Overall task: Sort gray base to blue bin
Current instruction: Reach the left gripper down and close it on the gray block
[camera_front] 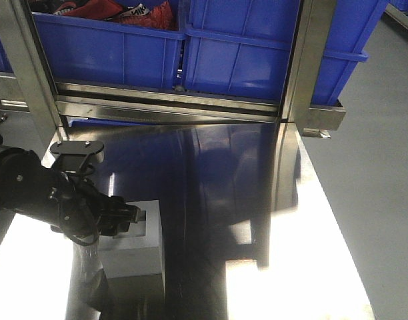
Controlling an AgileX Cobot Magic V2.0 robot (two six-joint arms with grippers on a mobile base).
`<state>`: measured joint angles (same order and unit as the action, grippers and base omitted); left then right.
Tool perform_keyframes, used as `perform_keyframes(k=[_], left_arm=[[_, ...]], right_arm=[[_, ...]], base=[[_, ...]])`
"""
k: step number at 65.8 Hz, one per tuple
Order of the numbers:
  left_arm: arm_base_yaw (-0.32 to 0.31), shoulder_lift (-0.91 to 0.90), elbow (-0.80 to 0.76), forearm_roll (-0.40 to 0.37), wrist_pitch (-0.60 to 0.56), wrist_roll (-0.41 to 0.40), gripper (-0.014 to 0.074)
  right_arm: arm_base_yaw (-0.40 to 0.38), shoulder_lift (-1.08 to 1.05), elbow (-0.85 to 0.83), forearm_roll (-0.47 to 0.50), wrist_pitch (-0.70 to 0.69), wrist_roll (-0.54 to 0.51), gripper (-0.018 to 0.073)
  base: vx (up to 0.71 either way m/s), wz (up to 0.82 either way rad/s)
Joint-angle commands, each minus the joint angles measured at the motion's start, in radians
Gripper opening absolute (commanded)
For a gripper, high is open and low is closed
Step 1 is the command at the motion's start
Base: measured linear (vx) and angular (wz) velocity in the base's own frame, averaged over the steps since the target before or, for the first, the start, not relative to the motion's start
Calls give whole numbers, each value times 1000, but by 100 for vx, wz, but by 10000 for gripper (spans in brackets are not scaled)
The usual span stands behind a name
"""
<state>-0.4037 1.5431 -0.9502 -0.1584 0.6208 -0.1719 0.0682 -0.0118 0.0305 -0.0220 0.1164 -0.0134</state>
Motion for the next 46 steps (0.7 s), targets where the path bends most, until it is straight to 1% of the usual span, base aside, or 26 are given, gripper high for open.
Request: perform_keyframes(k=[1,11,21,28,33,34,41,46], left_arm=[[-7,-8,-30,-2,-45,-30,463],[-7,17,-30,0,-49,-49,448],[-7,35,-29,0,-49,-49,380],[-7,38,-29,0,-48,-49,283],[-7,38,-29,0,-47,-49,183],[-7,38,-29,0,-47,-49,151],[-7,38,-29,1,-52,-49,-3],[-7,35,-29,-2,-57,-49,-8]], right_arm=[[-5,-12,14,-11,-78,-5,-9],[-5,-12,14,-11,-78,-5,-9],[-5,-12,14,-11,-78,-5,-9],[-5,-12,14,-11,-78,-5,-9],[-5,-12,14,-11,-78,-5,-9],[-5,-12,14,-11,-78,-5,-9],[-5,-12,14,-11,-78,-5,-9],[-5,-12,14,-11,-78,-5,-9]], base=[[0,0],[0,0],[0,0],[0,0],[0,0],[0,0],[0,0],[0,0]])
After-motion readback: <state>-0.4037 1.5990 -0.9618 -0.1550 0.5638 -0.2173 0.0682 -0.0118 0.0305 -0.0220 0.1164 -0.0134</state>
